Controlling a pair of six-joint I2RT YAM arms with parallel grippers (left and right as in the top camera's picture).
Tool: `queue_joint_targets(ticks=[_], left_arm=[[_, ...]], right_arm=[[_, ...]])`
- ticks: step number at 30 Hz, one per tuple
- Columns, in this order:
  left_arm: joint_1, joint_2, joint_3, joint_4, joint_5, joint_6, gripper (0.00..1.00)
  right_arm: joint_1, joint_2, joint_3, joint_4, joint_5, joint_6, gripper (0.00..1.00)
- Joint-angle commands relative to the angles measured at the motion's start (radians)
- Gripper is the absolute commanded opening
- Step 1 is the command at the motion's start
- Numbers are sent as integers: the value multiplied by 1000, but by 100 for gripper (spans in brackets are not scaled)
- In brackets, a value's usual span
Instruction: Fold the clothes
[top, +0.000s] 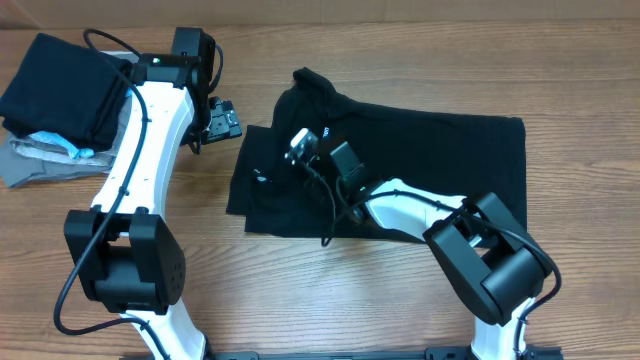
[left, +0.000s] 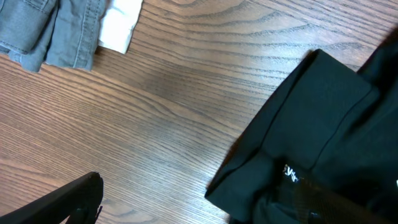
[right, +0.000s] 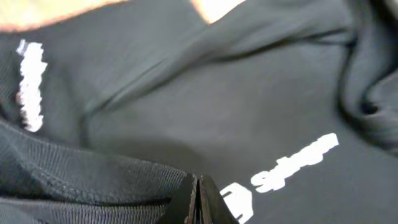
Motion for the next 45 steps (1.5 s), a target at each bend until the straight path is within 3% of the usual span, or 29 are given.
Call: queue_joint_targets(ticks=[1,9,13,16,18,21,25,29,45], left_arm=[[0,4,22,-1,8,-13,100],[0,4,22,-1,8,-14,100],[0,4,22,-1,8,-13,100],[0,4,22,-1,8,-14,100],[0,4,22,-1,8,-13,100],[0,4,22,-1,8,-13,100],[0,4,22,-1,8,-13,100],[0,4,22,-1,8,-14,100],[0,4,22,-1,8,-13,100]], right_arm=[[-36,-12,18,24,34,79,5],[-64,-78,37,31,34,174,48],[-71,-196,41,4,34,188,52],[-71,-308,41,-130,34,210,48],[-70,-376,41,-273,32,288,40],[-70,-431,41,-472,2,394,13],[-70,-430,38,-722,-131,530,5],[-57,-402,-8,-822,-180,628,4],[-62,-192,-52,-762,-212,708,4]])
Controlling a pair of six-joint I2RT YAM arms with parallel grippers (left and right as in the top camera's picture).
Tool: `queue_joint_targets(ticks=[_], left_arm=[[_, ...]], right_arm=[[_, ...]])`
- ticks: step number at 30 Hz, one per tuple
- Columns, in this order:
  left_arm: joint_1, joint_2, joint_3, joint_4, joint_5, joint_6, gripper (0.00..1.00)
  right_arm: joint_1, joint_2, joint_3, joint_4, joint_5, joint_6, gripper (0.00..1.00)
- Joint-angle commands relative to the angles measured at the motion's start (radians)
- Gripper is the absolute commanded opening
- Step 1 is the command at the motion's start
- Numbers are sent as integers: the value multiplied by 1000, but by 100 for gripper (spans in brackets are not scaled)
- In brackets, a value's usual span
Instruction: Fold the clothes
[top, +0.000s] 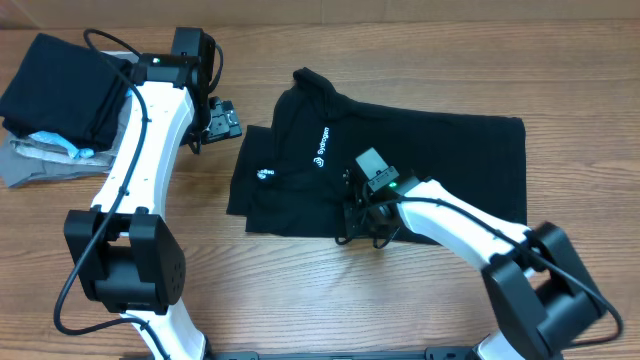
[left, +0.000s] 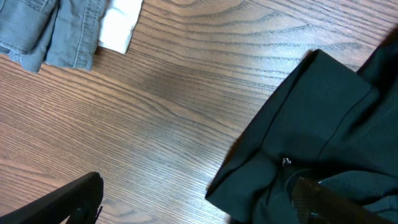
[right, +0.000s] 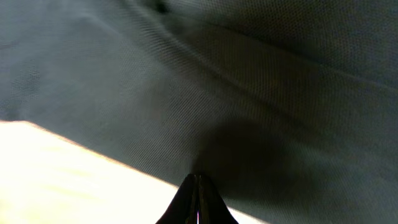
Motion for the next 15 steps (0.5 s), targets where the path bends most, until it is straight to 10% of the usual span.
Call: queue_joint_targets(ticks=[1,15], left_arm=[[0,4,22,-2,8,-13,100],[0,4,22,-2,8,-13,100]], right_arm=[[-13,28,-4,28,27,20,4],[-112,28,-3,80,12,19,4]])
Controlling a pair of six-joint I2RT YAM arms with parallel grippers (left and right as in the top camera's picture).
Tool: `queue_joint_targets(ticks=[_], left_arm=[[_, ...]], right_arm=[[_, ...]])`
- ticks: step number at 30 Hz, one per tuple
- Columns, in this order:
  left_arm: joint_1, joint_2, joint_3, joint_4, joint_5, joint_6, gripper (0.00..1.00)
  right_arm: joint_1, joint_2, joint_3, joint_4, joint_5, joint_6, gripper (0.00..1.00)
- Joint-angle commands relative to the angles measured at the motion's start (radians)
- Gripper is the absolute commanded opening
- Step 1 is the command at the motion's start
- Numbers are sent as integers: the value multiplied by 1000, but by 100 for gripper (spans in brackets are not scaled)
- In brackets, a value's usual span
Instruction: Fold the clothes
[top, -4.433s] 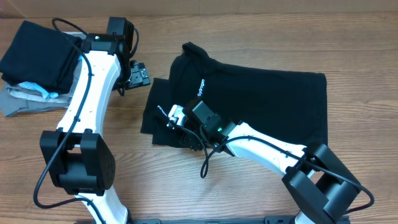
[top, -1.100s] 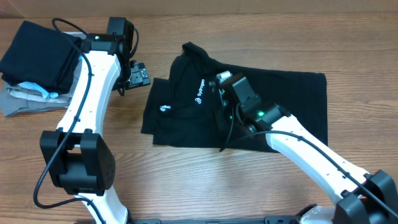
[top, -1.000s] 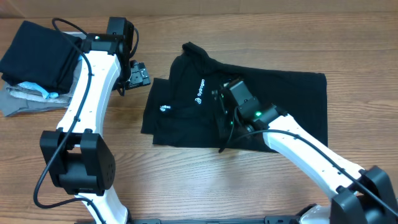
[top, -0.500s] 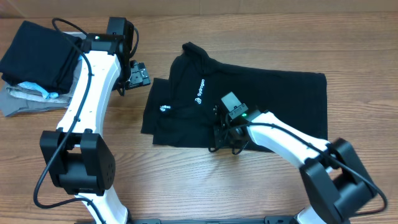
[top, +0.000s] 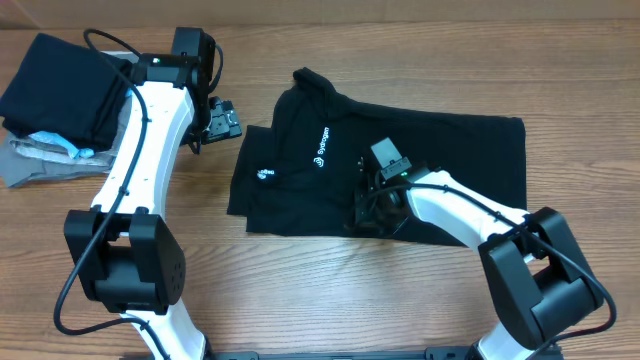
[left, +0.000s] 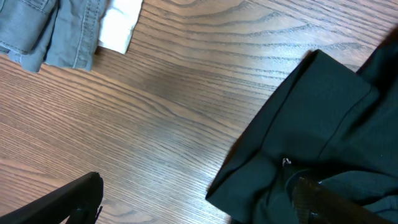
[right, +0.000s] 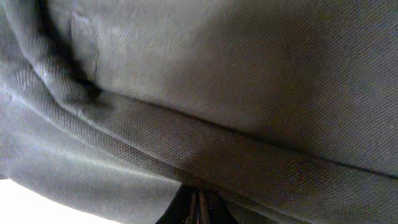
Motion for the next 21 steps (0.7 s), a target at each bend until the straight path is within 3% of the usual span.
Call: queue_joint_targets(ticks=[1,10,21], left_arm=[[0,4,22,-2,8,-13,100],[0,4,22,-2,8,-13,100],[0,4,22,-2,8,-13,100]], right_arm=[[-14,-3,0,23,17,5,4],[-16,-3,0,65,39,5,4],[-16,-3,-1,138,274,3,5]])
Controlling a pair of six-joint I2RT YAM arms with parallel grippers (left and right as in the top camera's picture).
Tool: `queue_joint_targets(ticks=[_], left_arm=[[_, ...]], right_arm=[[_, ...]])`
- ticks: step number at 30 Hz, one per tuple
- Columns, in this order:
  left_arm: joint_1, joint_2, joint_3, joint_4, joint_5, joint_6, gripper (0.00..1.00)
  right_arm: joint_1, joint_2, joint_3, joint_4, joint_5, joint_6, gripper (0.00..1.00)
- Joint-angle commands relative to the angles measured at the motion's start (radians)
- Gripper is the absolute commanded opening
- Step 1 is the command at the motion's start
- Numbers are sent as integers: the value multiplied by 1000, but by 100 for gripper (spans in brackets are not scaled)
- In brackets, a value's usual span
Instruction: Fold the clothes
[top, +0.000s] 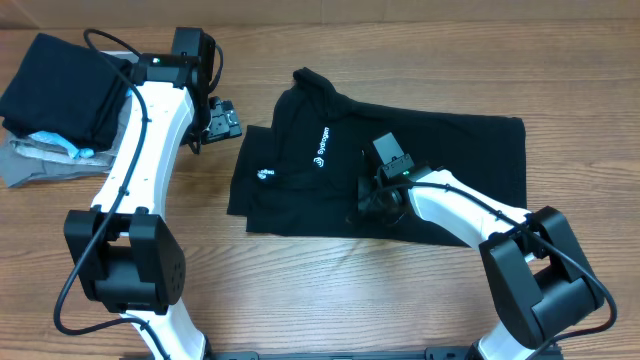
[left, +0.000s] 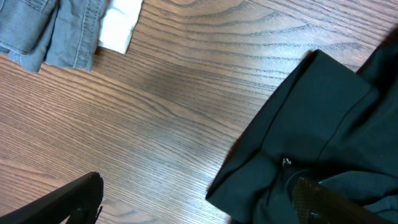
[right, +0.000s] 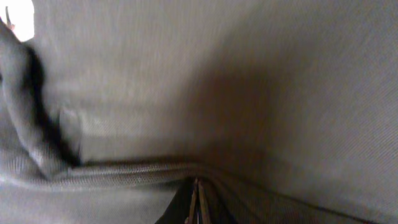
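A black top with a white chest logo lies spread on the wooden table. My right gripper rests on its lower middle part. In the right wrist view the right gripper is shut, with its tips against a raised ridge of black fabric. My left gripper hangs open left of the top's sleeve corner. In the left wrist view the left gripper holds nothing, and the corner of the top reaches its right finger.
A stack of folded clothes sits at the far left: a black piece on top, a grey one beneath. The left wrist view shows grey denim and a white piece at the top left.
My right gripper has shifted slightly farther onto the top, still shut, and the fabric ridge now runs straight to its tips. The left arm has not moved.
My right gripper was shut over the collar area beside the logo. Then it was shut at the top's near edge, with bare table in its view. Then it stood a little to the right on the fabric, and now slightly farther in. The left gripper stayed open throughout.
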Motion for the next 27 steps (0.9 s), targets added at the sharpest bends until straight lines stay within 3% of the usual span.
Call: queue_joint_targets(ticks=[1,8,15,20,27], left_arm=[[0,4,22,-2,7,-14,100],[0,4,22,-2,7,-13,100],[0,4,22,-2,7,-13,100],[0,4,22,-2,7,-14,100],[0,4,22,-2,7,-13,100]], right_arm=[[-8,-3,-1,53,99,1,5],[-25,-4,11,141,150,-3,7],[-55,-183,159,-208,127,-2,9],[-55,-297,165,-391,123,2,9],[-55,-255,98,-459,68,5,9]])
